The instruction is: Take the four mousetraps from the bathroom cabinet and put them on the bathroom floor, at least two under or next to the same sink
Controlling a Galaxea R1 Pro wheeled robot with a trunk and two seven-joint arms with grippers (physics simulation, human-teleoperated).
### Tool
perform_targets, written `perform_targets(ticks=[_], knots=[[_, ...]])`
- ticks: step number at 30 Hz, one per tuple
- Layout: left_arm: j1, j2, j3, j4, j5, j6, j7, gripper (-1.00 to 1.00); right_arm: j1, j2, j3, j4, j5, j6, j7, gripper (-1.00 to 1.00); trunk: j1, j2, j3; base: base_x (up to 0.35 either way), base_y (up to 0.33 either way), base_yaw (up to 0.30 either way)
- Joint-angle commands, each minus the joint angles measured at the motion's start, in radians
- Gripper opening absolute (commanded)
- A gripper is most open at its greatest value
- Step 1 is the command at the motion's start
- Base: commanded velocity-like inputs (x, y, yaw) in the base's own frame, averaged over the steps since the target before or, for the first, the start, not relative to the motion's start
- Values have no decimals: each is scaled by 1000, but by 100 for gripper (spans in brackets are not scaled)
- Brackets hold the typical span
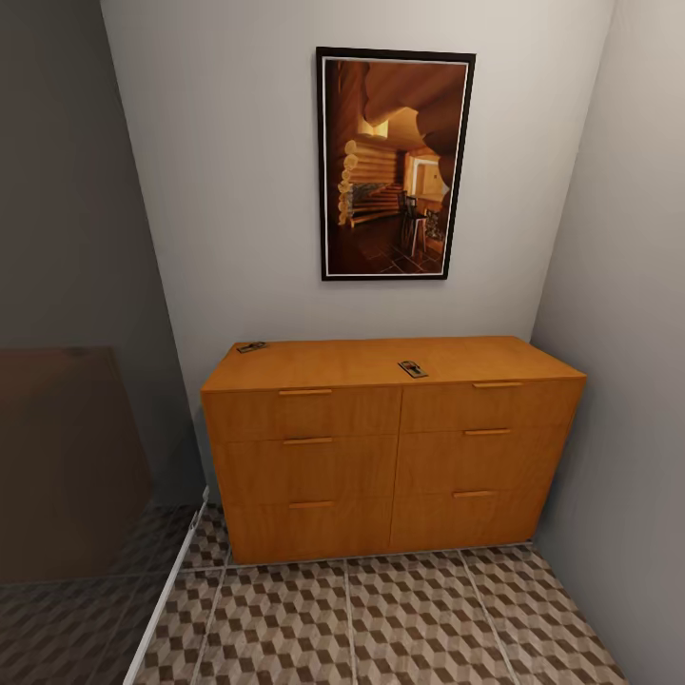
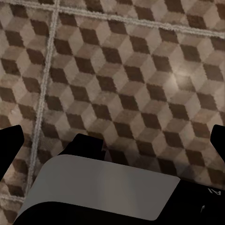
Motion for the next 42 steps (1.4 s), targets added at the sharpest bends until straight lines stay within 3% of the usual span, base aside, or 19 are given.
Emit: perform_targets(ticks=[1,42], knots=[[-1,0,3,1,4,-4,0,100,-1,0,6,3,-1,-4,-1,100,0,0,-1,0,0,0],[-1,-2,3,1,4,-4,0,100,-1,-10,7,3,6,-11,11,100,0,0,-1,0,0,0]])
